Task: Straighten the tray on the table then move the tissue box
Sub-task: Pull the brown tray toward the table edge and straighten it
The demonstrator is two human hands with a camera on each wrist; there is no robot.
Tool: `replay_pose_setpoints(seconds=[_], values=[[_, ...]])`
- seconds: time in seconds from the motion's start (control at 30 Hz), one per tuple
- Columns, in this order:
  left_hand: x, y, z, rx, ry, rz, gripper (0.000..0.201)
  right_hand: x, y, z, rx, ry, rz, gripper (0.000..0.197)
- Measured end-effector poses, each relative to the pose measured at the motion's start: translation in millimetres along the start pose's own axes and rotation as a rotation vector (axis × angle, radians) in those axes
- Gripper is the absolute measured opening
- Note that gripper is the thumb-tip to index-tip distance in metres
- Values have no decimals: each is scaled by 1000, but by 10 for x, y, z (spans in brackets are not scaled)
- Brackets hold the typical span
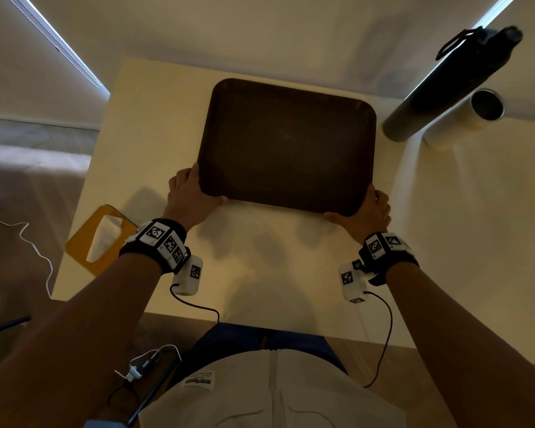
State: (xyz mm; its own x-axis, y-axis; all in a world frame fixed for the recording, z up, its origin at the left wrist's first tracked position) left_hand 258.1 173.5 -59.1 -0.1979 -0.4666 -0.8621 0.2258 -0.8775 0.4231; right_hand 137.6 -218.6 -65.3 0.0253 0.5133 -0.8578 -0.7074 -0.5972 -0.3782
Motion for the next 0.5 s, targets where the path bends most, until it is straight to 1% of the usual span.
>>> replay_pose_setpoints(seconds=[0.23,0.5], values=[[9,20,18,-7,0,53,104,3,4,4,5,-8,-16,129],[21,-7,9,-8,-3,54,104,24,10,5,14,-7,-29,130]])
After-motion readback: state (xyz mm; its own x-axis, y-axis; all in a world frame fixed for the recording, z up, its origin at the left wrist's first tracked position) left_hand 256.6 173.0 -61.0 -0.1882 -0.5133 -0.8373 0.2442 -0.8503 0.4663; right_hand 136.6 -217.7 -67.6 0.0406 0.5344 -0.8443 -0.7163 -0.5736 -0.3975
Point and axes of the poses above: each hand's wrist, its own z-axis away from the middle knuckle, its own x-axis out of the palm, y = z × x, the point moved 8 cm from there along -z, towards the middle knuckle, and after that the axes turned 12 degrees about y, right-handed, at the moved point
